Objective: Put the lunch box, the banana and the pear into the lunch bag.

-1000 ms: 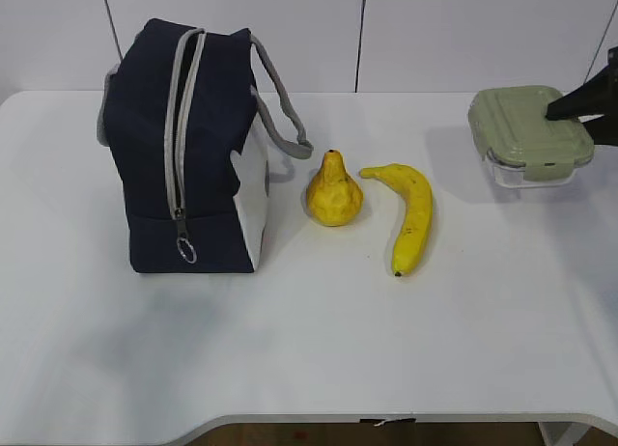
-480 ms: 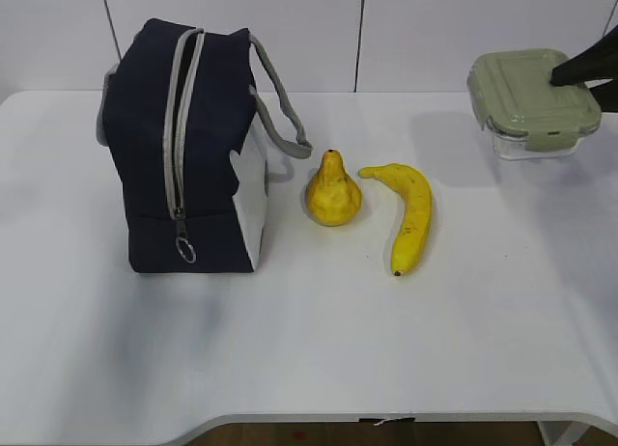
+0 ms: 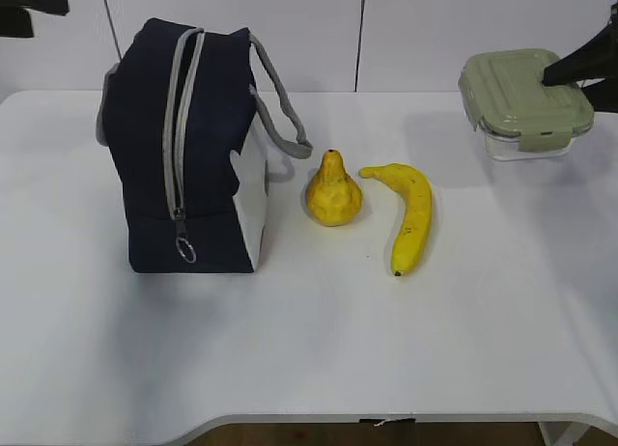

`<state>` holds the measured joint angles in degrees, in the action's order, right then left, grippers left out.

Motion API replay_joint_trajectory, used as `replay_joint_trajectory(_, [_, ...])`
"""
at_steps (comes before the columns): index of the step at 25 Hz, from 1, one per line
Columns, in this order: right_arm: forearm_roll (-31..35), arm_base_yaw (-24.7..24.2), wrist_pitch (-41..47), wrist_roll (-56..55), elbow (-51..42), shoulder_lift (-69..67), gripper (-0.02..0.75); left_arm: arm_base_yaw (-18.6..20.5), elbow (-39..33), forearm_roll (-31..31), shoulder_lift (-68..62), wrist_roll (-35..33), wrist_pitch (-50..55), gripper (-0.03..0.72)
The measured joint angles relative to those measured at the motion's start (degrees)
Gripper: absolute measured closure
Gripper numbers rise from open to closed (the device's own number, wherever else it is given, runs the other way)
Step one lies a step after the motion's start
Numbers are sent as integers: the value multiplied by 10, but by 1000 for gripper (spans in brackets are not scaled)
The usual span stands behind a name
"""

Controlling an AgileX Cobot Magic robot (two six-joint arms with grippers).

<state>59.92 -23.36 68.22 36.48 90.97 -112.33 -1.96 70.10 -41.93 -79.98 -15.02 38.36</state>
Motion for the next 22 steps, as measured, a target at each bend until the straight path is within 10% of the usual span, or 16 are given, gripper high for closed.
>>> replay_joint_trajectory(22, [0, 1, 0, -1, 0, 0, 354, -52, 114, -4, -199, -19, -30, 288])
